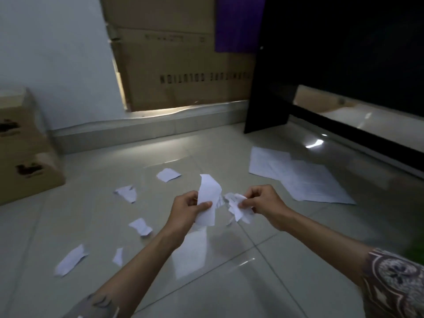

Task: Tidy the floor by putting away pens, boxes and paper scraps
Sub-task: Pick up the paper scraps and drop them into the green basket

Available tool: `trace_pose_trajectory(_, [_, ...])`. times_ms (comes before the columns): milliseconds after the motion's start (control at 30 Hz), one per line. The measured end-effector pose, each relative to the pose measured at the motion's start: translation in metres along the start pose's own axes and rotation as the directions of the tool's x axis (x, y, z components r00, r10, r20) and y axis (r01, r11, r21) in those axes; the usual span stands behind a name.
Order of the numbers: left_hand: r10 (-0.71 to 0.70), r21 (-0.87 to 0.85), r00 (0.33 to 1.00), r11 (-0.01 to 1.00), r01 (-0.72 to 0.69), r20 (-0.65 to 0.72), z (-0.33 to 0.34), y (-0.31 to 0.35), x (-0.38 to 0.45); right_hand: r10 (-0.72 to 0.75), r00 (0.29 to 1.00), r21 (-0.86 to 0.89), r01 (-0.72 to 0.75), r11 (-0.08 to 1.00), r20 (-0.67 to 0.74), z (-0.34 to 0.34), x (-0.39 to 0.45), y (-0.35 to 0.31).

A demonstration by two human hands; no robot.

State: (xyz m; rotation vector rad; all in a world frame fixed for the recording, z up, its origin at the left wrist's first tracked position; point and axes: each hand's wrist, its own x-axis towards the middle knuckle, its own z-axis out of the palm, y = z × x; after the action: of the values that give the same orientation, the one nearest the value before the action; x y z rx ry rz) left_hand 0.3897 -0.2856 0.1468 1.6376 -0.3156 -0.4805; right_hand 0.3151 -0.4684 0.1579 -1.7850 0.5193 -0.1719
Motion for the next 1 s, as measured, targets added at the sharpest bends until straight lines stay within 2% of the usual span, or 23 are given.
trace_pose_trajectory(200, [0.131,-0.142,0.984,0.983,-0.113,0.124,0.09,0.041,0.005,-0.005,0.955,-0.003,0.004,1.0,-0.298,-0.112,-0.044,-0.021])
trace_pose_trajectory(267, [0.161,-0.184,0.969,0.975,-0.127,0.185,0.13,0.055,0.001,-0.014,0.909,-0.022,0.006,1.0,-0.416,-0.151,-0.068,-0.026])
trace_pose_trajectory(367, [0.205,-0.217,0.945,0.964,-0.151,0.256,0.178,0.068,-0.009,-0.043,0.857,-0.077,0.004,0.997,-0.514,-0.194,-0.104,-0.034])
trace_pose_trajectory(467, [0.225,-0.241,0.916,0.959,-0.148,0.333,0.23,0.079,-0.023,-0.056,0.771,-0.086,0.002,0.996,-0.634,-0.236,-0.146,-0.036])
trace_pose_trajectory(600, [0.26,-0.273,0.87,0.95,-0.152,0.418,0.292,0.1,-0.049,-0.027,0.654,-0.056,-0.023,0.998,-0.756,-0.28,-0.197,-0.031])
trace_pose_trajectory(667, [0.279,-0.266,0.852,0.948,-0.172,0.443,0.317,0.109,-0.058,0.002,0.617,-0.034,-0.046,0.998,-0.787,-0.293,-0.211,-0.025])
trace_pose_trajectory(833, [0.358,-0.106,0.79,0.929,-0.354,0.497,0.376,0.124,-0.086,0.066,0.506,0.003,-0.124,0.992,-0.86,-0.311,-0.23,-0.003])
trace_pose_trajectory(1000, [0.418,0.193,0.745,0.792,-0.579,0.519,0.411,0.123,-0.103,0.097,0.458,-0.017,-0.238,0.971,-0.883,-0.319,-0.241,0.019])
